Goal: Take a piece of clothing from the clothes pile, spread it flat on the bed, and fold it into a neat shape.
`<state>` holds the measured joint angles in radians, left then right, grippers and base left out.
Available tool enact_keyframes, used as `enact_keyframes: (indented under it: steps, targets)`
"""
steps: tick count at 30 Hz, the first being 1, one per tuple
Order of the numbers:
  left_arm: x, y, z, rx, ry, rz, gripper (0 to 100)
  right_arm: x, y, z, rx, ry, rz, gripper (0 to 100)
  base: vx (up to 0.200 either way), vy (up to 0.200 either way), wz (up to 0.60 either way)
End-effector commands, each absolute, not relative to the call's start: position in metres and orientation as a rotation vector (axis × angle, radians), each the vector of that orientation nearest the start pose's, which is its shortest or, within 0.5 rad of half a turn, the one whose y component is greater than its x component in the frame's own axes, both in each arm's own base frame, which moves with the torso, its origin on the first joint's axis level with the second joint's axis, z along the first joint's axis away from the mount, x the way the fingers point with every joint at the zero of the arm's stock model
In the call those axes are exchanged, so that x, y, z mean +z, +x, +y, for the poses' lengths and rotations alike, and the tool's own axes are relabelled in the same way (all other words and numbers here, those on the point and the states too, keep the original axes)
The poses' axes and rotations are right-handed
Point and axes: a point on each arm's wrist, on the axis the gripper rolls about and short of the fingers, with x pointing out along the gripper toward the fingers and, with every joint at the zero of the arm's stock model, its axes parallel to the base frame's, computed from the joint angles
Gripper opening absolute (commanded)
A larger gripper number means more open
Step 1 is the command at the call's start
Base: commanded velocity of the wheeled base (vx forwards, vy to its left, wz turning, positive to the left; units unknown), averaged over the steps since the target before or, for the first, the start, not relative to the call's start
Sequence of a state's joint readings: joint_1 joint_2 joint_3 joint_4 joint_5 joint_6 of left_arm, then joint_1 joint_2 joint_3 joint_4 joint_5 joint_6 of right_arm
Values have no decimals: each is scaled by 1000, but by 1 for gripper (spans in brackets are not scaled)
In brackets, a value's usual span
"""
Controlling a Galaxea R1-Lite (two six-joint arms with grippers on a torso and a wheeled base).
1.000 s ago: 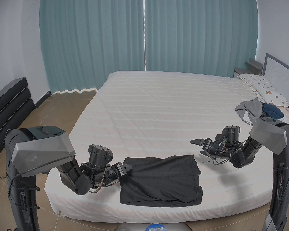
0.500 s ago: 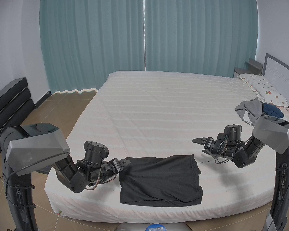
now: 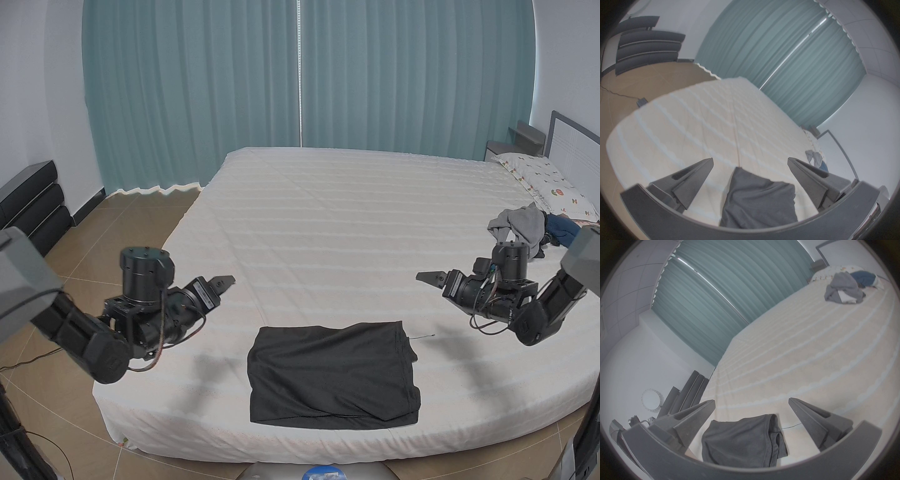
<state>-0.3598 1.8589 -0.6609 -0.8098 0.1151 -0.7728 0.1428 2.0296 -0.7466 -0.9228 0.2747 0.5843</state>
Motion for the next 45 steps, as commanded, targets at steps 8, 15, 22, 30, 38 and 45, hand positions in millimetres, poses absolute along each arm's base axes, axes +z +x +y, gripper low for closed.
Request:
enact_keyframes:
  steps: [8,15,22,30,38,45]
  targets:
    - [201,147,-32,58,-527,18,100,190,190,28,355,462,118,100,0,0,0]
    - [210,72,-11,79,-457,-42,100,174,127,19,357,376,64,100,0,0,0]
    - [209,12,5,112,-416,-55,100,175,87,10,312,304,-44,100,0,0,0]
    - [191,-35,13,219,-317,-164,100,172,26,8,350,220,-73,100,0,0,0]
    - [166,-71,7,298,-182,-256,100,138,-37,2,384,46,-32,100,0,0,0]
    - [150,-62,6,282,-147,-207,100,133,-35,0,271,-2,-19,100,0,0,0]
